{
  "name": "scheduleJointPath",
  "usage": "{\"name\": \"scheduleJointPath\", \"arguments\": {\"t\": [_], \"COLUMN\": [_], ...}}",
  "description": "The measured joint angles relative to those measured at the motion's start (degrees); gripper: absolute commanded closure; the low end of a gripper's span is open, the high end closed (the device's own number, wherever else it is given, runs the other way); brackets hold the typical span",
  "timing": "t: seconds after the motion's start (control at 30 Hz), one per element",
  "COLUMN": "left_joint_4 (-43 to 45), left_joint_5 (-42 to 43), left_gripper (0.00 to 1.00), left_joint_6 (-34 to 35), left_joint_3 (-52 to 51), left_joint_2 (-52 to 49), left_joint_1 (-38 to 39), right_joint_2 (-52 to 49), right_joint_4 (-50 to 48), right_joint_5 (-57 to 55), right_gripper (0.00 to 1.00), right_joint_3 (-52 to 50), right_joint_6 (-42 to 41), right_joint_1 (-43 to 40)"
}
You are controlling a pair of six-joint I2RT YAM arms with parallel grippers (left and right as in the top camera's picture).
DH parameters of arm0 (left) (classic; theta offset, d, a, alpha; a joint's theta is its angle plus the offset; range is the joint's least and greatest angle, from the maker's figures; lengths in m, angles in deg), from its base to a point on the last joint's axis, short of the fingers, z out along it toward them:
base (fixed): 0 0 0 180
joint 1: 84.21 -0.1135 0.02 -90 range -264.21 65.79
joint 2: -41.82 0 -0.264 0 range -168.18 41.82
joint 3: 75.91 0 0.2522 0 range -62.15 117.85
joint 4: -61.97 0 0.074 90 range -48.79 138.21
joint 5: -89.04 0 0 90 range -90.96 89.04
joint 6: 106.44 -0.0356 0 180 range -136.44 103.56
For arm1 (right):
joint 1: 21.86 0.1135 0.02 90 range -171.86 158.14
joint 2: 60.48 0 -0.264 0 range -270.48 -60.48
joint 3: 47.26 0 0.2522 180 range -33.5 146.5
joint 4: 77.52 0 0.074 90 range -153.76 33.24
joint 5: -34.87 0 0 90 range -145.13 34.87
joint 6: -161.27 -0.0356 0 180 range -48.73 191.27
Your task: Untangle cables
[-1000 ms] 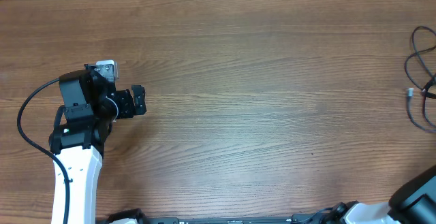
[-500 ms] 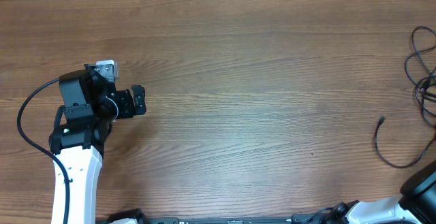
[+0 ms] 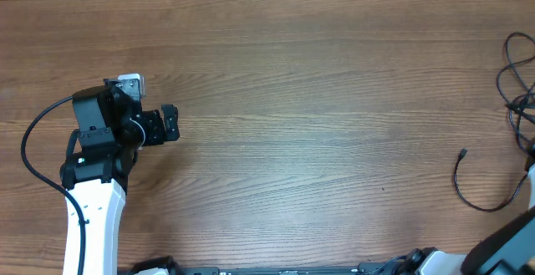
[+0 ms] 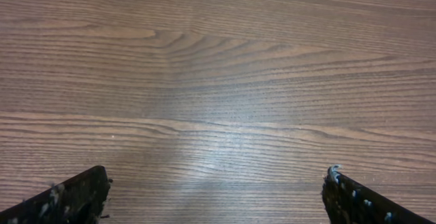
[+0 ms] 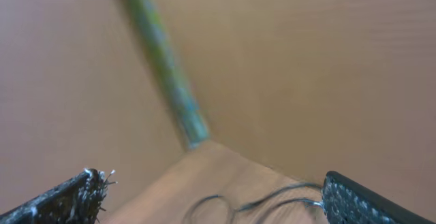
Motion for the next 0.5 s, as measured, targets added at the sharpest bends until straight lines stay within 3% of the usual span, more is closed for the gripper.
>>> {"name": "scheduleJointPath", "arguments": {"t": [0.07, 0.13, 0.27, 0.5], "left_joint_4": [-0.02, 0.0, -0.04, 0.0], "left_joint_5": [0.0, 0.0, 0.0, -0.02], "left_gripper": [0.0, 0.0, 0.0, 0.0], "left_joint_6": [0.0, 0.0, 0.0, 0.0], "left_joint_3": [0.0, 0.0, 0.0, -0.04], "left_joint_2": [0.0, 0.0, 0.0, 0.0], "left_joint_1": [0.0, 0.0, 0.0, 0.0], "right_joint_2": [2.19, 3.8, 7.41, 11.65], "right_joint_4": [2.12, 3.85, 11.39, 27.41], "right_joint_5": [7.08, 12.41, 19.3, 15.63], "right_gripper": [0.09, 0.0, 0.0, 0.0], "right_joint_3": [0.0, 0.02, 0.02, 1.03], "right_joint_6": [0.0, 0.2, 5.97, 18.64], "right_joint_1": [0.5, 1.9, 9.68, 29.92]}}
